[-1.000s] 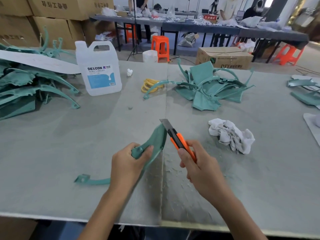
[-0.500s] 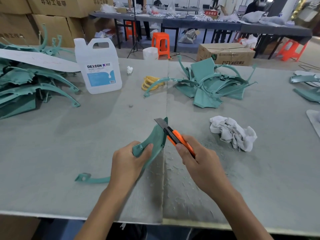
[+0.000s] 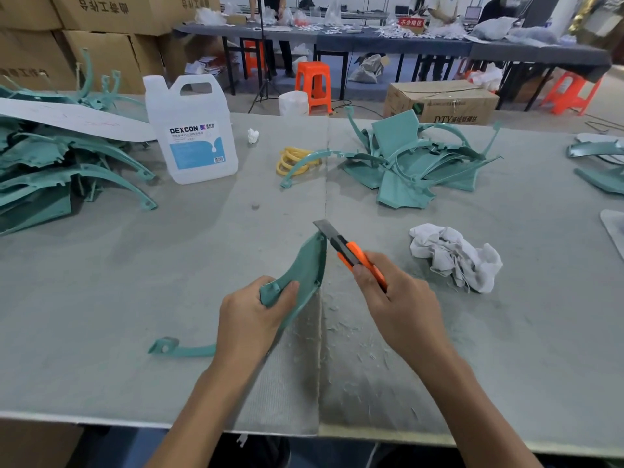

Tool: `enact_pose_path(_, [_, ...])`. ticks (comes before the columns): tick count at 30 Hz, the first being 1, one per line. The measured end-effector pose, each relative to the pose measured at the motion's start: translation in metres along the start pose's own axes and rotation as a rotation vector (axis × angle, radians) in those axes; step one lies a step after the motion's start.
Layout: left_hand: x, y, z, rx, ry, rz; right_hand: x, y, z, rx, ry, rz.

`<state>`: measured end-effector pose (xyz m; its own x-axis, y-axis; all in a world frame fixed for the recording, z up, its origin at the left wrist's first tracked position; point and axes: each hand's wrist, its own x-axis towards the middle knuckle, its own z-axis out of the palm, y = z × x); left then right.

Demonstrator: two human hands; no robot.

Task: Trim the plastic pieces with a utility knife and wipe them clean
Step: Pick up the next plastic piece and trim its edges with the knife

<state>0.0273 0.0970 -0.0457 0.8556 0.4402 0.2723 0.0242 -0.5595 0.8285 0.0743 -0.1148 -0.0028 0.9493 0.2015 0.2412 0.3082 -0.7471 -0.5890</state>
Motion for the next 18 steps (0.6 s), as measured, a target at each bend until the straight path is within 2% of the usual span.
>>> enact_pose_path(4, [-0.001,0.000,0.001,0.006,0.012,0.007,0.017,0.018,-0.004,-0.144,-0.061,0.114])
enact_pose_path(6, [0.000,-0.001,0.001,0.019,0.010,0.011,0.015,0.021,-0.003,-0.014,-0.038,0.142])
enact_pose_path(9, [0.000,-0.002,0.002,0.008,0.014,-0.002,-0.001,0.009,0.008,0.175,-0.003,0.007])
enact_pose_path(12, [0.000,-0.002,0.001,0.000,0.021,0.003,-0.007,-0.001,0.021,0.152,-0.006,-0.063])
enact_pose_path(16, [-0.001,-0.002,0.001,0.022,0.010,0.025,0.013,0.012,0.017,0.032,-0.015,0.098])
enact_pose_path(18, [0.000,-0.002,0.002,0.032,0.008,0.030,0.012,0.017,0.014,0.076,0.011,0.087])
